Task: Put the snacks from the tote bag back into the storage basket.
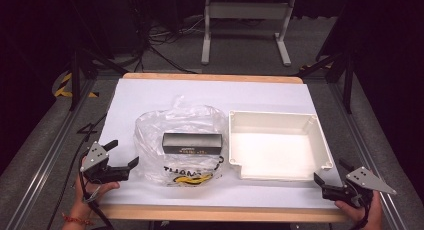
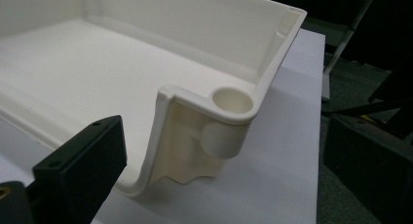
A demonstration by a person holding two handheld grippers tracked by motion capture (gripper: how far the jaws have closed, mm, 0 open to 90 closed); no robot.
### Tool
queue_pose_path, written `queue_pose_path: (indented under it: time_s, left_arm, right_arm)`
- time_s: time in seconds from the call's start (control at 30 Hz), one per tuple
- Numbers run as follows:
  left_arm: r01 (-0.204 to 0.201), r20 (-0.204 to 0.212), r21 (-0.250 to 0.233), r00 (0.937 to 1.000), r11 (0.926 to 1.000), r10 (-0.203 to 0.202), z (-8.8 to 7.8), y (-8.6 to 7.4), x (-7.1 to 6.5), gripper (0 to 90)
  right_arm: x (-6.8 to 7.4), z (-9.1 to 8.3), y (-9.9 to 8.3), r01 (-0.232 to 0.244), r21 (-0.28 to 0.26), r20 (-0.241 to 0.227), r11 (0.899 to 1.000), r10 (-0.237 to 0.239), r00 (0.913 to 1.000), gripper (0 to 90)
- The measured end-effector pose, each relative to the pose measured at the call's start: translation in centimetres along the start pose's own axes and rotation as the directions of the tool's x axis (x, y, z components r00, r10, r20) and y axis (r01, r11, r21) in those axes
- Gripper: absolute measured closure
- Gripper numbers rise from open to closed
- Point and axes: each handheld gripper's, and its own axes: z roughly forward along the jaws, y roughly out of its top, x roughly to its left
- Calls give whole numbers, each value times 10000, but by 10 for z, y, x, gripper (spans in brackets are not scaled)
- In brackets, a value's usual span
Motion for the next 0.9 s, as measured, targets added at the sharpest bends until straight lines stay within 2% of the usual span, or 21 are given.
queue_pose_path:
  time_s: [0.5,0.6,0.9]
  left_arm:
    - [-132,184,37,9997,9999,131,-1,0,-3,58]
    - [-227,218,49,9995,9997,226,0,0,-3,58]
    - [-245,354,99,9991,9996,242,2,1,-4,59]
  right_arm:
    - [3,0,2,166,40,-78,9999,-166,9998,29]
    - [3,-2,4,138,-82,-157,9999,-139,9998,29]
    - [5,-8,13,256,-252,-13,9994,-257,9997,29]
